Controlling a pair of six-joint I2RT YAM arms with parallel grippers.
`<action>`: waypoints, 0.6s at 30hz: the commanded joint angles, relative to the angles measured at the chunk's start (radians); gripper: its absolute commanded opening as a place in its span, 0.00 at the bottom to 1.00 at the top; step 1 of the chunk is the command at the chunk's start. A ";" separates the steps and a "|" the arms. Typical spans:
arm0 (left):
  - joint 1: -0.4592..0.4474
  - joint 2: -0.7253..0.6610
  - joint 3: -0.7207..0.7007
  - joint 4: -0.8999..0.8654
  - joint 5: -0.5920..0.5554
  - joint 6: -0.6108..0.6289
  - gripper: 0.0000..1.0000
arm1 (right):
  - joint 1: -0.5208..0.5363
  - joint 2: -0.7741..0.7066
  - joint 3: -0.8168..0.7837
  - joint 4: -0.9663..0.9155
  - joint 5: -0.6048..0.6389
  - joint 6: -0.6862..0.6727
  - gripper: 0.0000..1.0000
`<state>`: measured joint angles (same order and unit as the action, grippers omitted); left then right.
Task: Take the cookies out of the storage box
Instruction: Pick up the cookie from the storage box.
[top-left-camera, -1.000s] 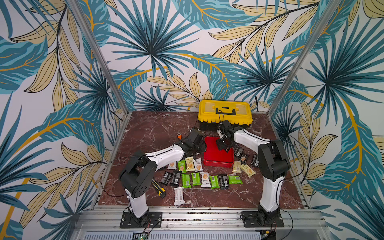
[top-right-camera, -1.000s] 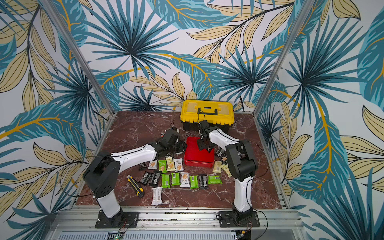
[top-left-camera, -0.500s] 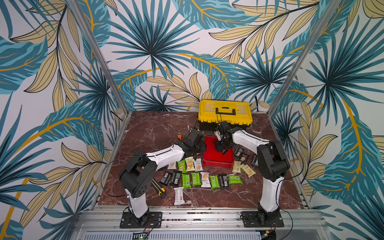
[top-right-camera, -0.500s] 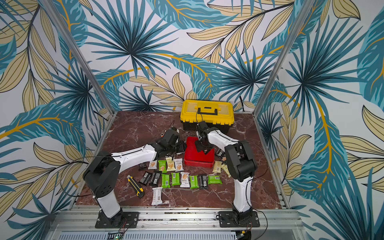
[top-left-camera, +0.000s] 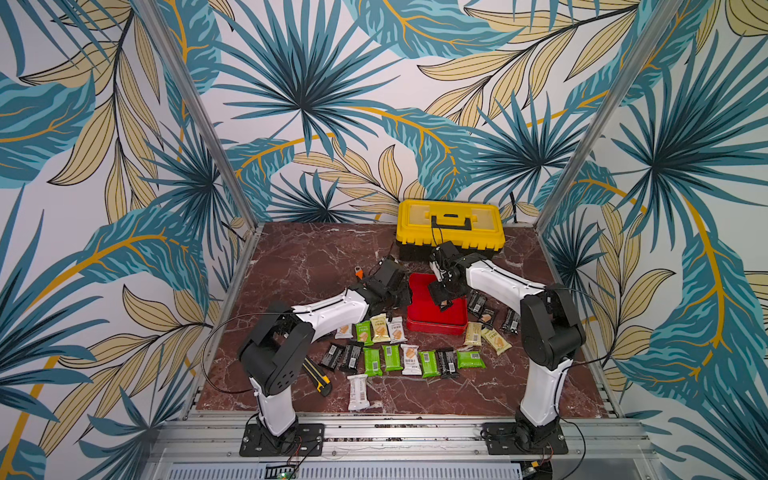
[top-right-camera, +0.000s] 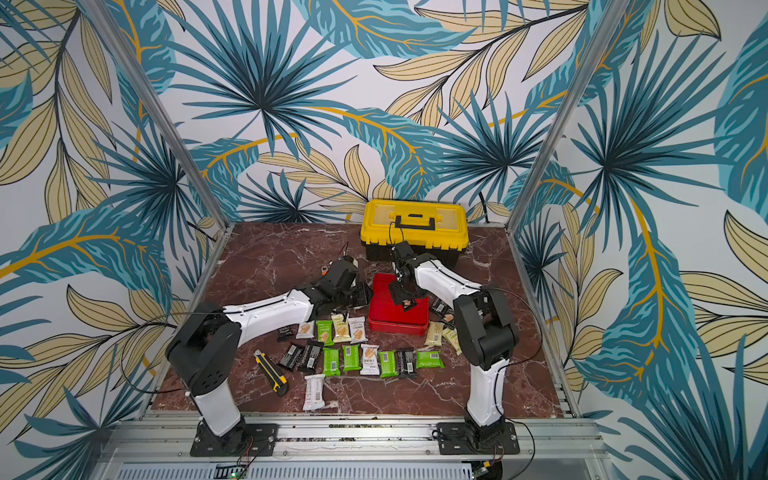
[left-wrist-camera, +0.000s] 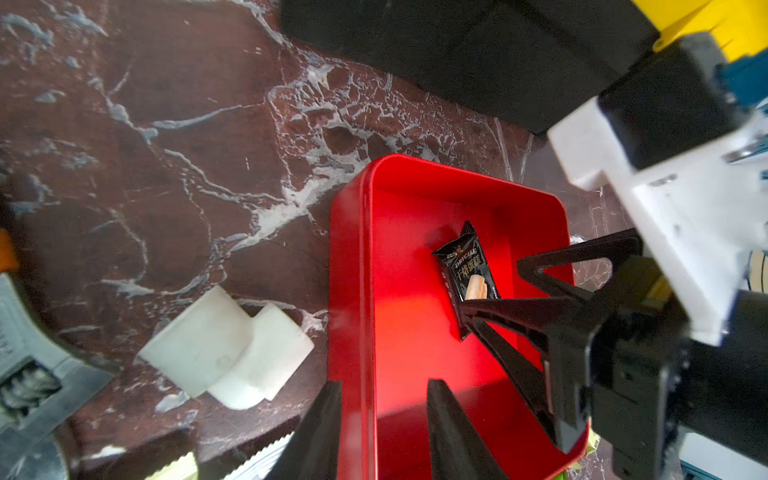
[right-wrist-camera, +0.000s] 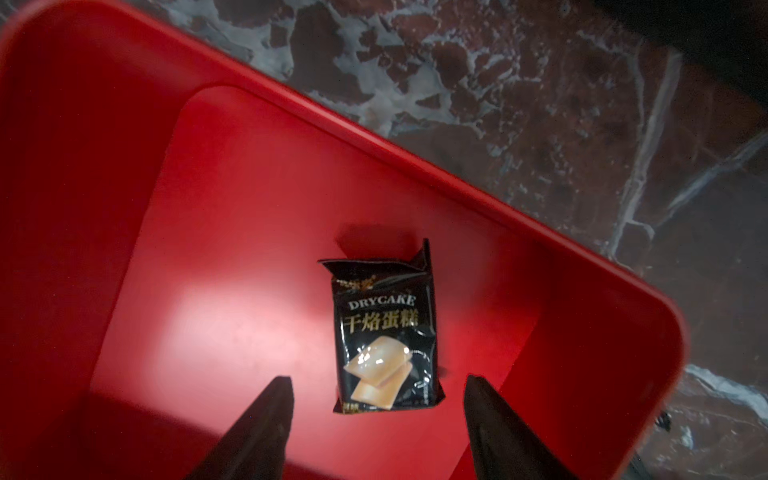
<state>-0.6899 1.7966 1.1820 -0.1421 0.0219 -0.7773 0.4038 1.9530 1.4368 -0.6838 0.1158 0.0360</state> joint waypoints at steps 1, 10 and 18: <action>0.006 -0.041 -0.037 0.023 -0.002 0.004 0.39 | 0.000 0.049 0.021 -0.036 0.018 -0.003 0.70; 0.012 -0.045 -0.042 0.024 0.003 0.005 0.39 | -0.001 0.110 0.070 -0.052 0.021 -0.008 0.68; 0.013 -0.046 -0.044 0.026 0.004 0.006 0.39 | -0.001 0.150 0.107 -0.062 0.024 -0.015 0.62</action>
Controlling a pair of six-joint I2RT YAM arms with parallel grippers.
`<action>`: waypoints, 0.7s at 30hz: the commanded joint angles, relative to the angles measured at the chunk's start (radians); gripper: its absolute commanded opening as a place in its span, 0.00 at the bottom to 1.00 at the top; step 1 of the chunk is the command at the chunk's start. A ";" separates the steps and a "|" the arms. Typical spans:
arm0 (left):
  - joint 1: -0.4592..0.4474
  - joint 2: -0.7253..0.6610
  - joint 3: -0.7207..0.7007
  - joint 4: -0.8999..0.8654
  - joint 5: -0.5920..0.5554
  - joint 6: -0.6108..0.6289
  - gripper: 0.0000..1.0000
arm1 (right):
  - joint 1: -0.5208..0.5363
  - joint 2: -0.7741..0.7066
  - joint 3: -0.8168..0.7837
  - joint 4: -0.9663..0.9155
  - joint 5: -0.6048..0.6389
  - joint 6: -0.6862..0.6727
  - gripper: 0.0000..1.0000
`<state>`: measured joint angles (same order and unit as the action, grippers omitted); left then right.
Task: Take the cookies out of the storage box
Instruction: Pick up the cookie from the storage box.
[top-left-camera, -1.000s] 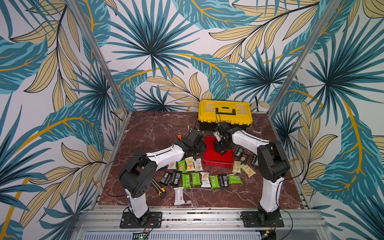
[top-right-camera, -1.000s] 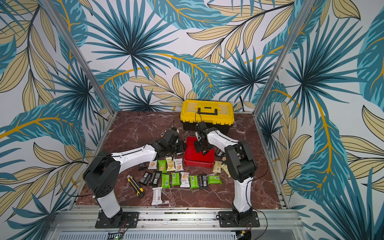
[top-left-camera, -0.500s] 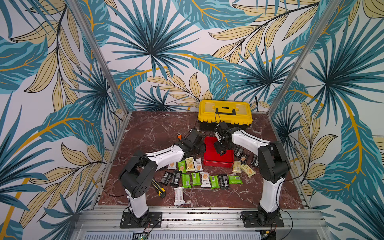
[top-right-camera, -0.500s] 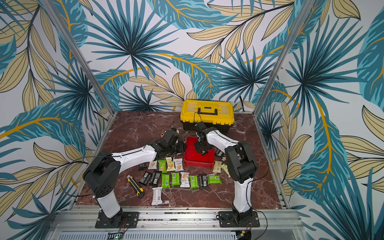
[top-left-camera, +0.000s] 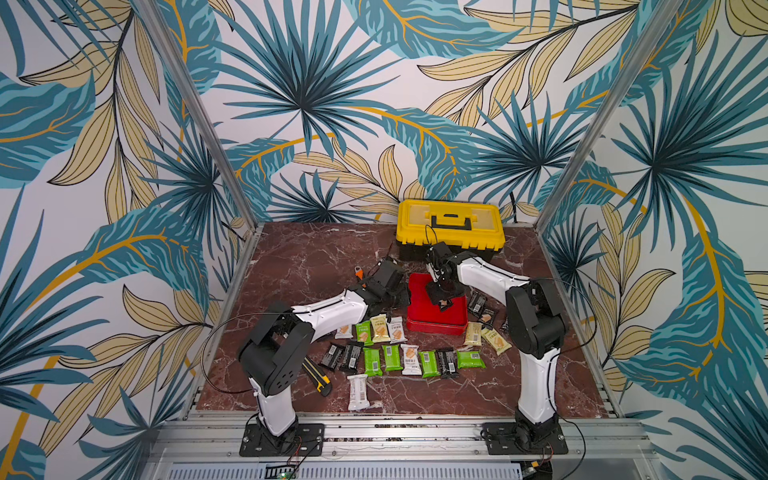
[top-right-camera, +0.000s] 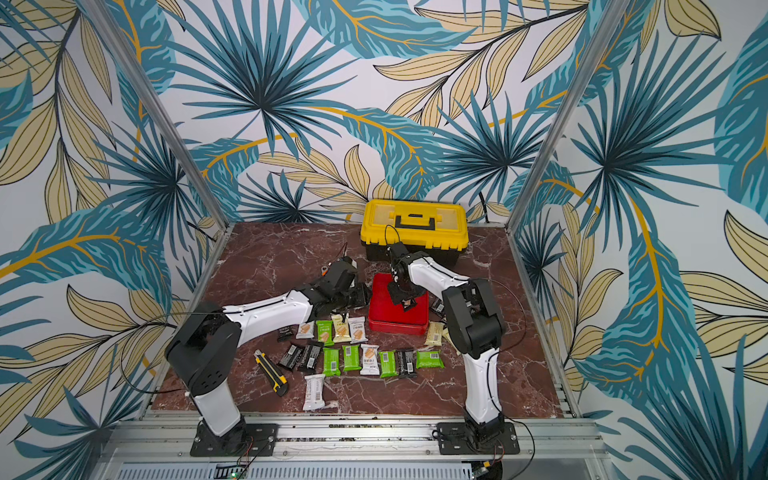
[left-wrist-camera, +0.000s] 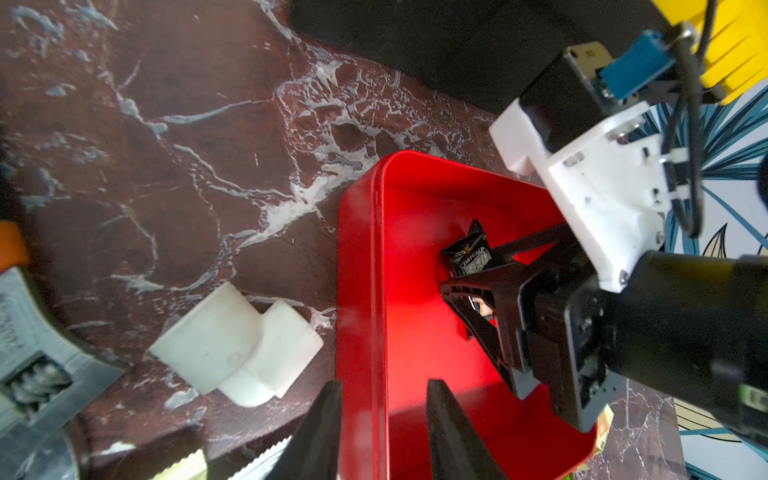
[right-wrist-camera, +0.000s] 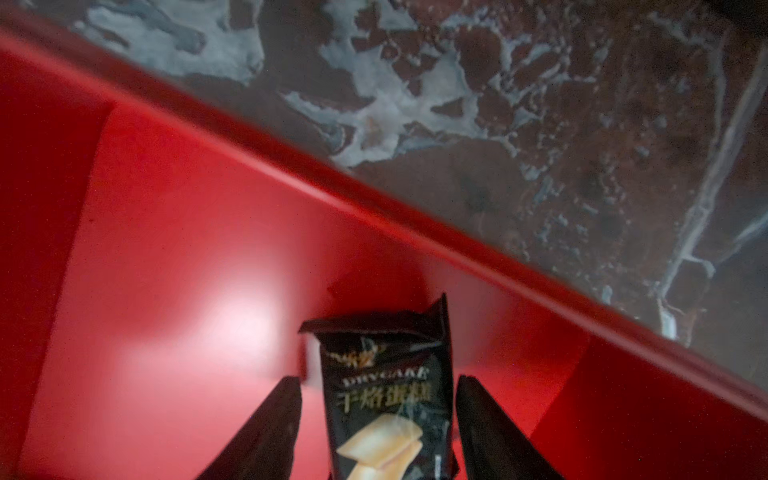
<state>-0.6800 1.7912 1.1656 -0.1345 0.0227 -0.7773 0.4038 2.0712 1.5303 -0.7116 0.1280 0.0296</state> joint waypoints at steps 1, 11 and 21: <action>0.003 -0.040 -0.029 0.018 0.004 0.005 0.39 | -0.001 0.033 0.013 -0.034 0.013 -0.011 0.61; 0.003 -0.042 -0.027 0.019 -0.001 0.001 0.38 | 0.000 0.009 0.001 -0.037 0.007 -0.011 0.48; 0.003 -0.044 -0.028 0.026 -0.009 -0.007 0.38 | 0.001 -0.140 -0.049 -0.046 -0.029 0.051 0.44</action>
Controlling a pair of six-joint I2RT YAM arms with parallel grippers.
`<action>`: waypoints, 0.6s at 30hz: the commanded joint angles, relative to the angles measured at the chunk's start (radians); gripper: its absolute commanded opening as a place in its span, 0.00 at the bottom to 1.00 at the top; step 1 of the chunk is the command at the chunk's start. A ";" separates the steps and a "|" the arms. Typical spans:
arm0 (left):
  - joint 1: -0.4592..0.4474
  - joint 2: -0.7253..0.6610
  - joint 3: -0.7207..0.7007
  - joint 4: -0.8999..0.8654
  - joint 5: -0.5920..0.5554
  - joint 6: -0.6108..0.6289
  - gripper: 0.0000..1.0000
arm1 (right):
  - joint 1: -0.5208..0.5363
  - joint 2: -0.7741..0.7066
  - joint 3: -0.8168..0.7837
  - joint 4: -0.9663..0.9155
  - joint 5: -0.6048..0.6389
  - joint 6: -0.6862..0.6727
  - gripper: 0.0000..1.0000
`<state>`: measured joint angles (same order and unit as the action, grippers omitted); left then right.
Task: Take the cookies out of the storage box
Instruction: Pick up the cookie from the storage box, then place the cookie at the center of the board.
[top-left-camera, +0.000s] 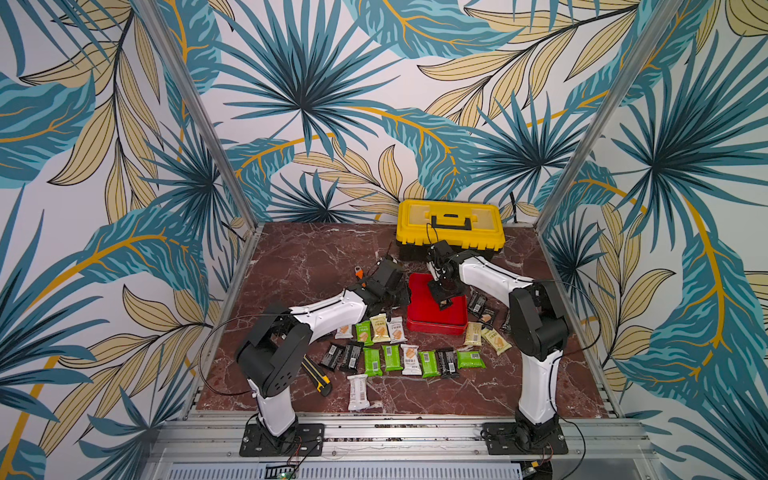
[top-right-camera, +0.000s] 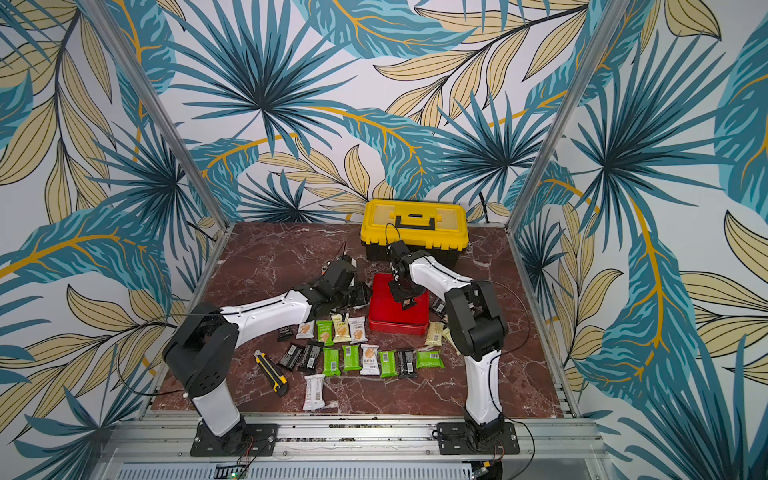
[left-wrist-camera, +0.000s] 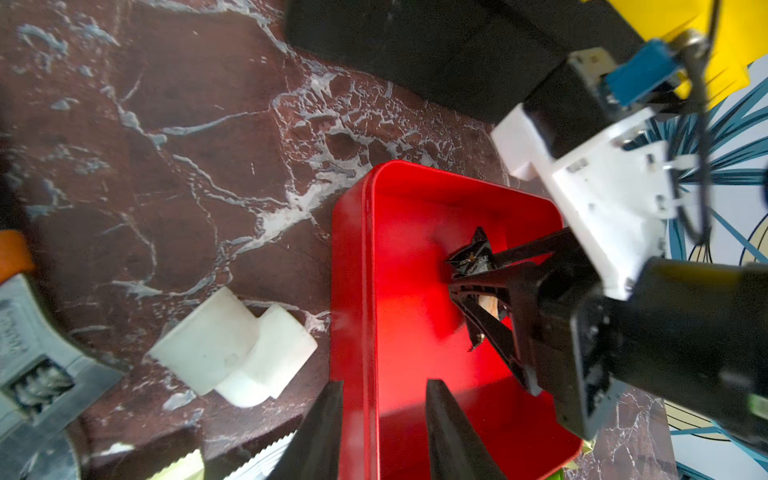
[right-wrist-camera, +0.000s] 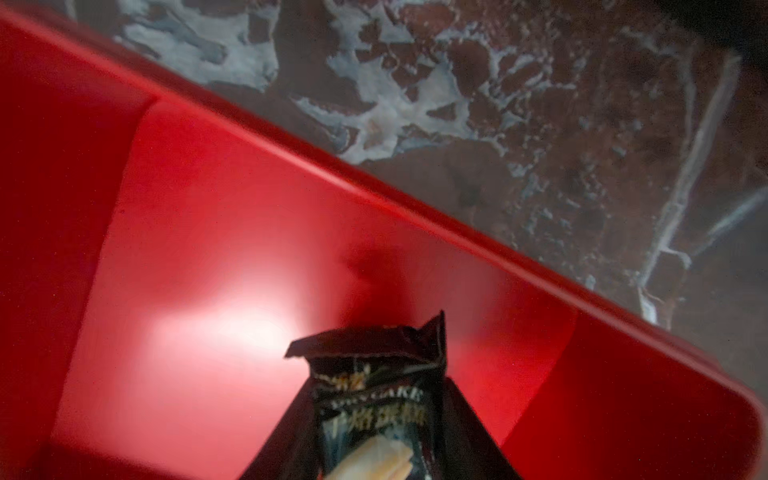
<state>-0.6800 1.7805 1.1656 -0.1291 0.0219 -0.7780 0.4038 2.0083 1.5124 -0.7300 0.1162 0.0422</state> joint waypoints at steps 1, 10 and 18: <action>0.003 -0.033 -0.027 0.021 -0.009 -0.006 0.38 | 0.000 -0.098 -0.044 -0.029 -0.019 0.048 0.44; 0.004 -0.033 -0.025 0.019 -0.019 -0.006 0.38 | -0.002 -0.327 -0.220 -0.074 0.035 0.205 0.44; 0.007 -0.040 -0.033 0.026 -0.021 -0.007 0.38 | -0.050 -0.556 -0.472 -0.131 0.061 0.532 0.43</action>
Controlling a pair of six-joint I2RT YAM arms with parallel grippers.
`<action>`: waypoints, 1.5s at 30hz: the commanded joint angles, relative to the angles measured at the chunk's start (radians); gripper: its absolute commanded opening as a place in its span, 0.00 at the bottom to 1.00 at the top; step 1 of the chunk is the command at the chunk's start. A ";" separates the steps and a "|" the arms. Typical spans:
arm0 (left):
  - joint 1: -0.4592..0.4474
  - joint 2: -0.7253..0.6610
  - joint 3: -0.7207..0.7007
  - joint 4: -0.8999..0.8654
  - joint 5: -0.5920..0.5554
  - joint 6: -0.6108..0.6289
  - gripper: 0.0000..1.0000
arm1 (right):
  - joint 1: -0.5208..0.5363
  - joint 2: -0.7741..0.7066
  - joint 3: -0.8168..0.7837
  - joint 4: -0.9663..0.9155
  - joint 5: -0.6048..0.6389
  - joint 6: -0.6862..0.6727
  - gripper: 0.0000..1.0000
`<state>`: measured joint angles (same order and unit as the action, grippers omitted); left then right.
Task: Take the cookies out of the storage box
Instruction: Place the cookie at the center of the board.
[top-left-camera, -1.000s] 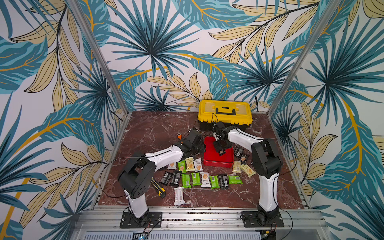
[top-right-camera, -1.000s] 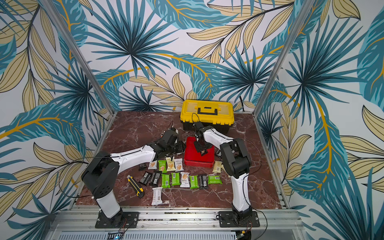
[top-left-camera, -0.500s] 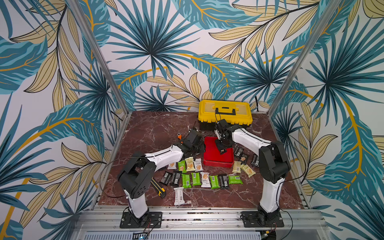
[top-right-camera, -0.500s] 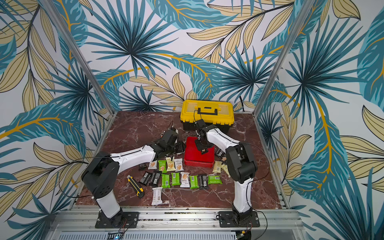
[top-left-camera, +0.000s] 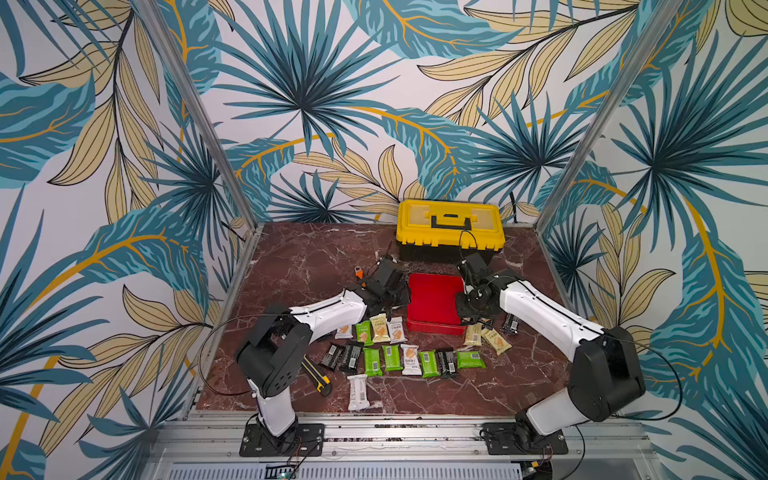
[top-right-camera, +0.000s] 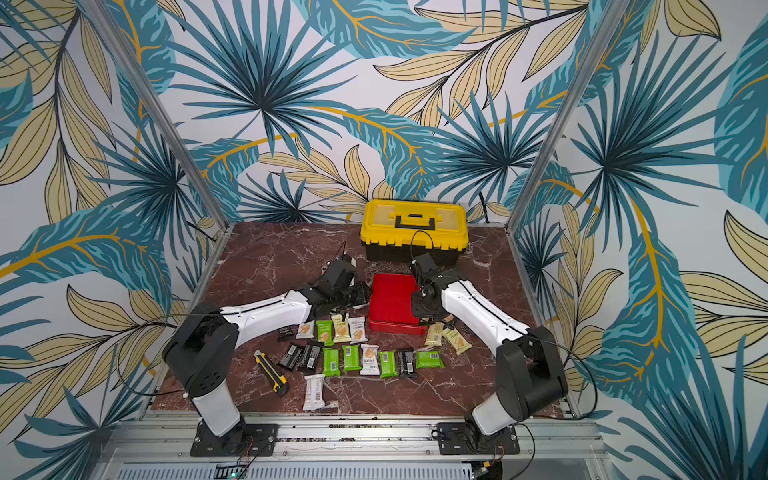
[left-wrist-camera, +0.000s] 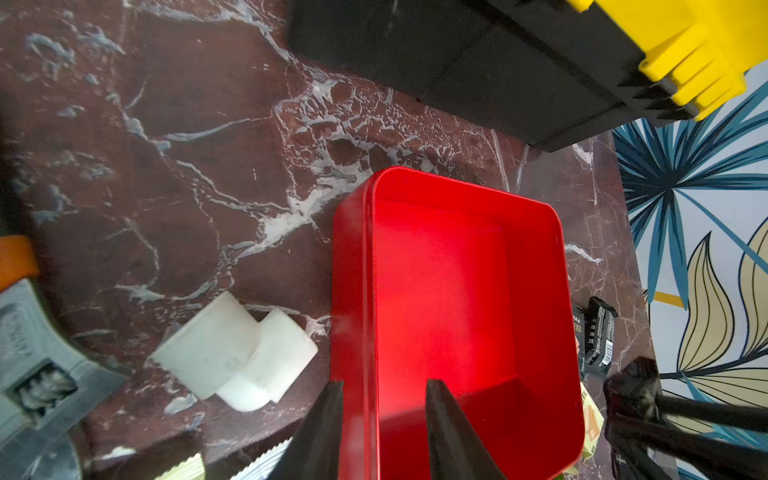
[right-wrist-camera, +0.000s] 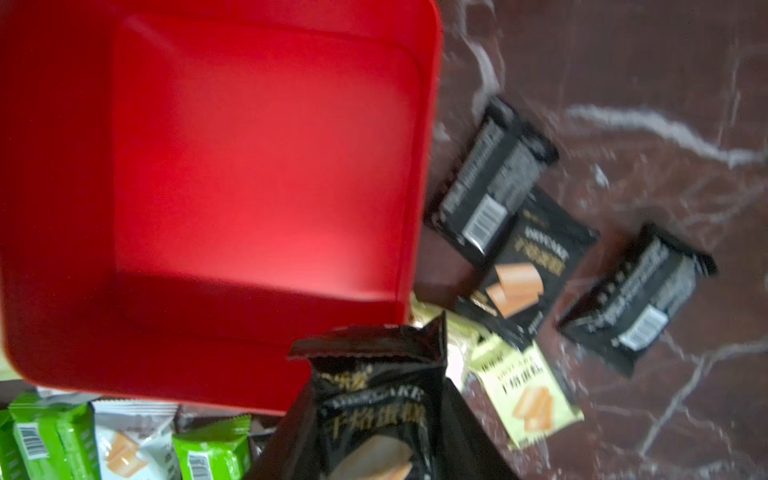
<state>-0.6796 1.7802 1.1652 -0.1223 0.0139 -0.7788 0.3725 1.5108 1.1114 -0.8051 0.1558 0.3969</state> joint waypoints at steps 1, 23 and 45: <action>0.006 -0.041 -0.035 0.021 -0.012 -0.006 0.38 | -0.029 -0.086 -0.101 -0.056 0.017 0.212 0.43; 0.019 -0.109 -0.109 0.038 -0.031 -0.010 0.38 | -0.149 -0.286 -0.515 -0.061 0.024 0.794 0.45; 0.147 -0.385 -0.277 0.025 -0.453 0.084 0.71 | -0.152 -0.617 -0.325 0.072 0.539 0.254 0.76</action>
<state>-0.5682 1.4544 0.9516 -0.1009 -0.2764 -0.7574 0.2234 0.8902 0.7967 -0.8268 0.5270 0.8661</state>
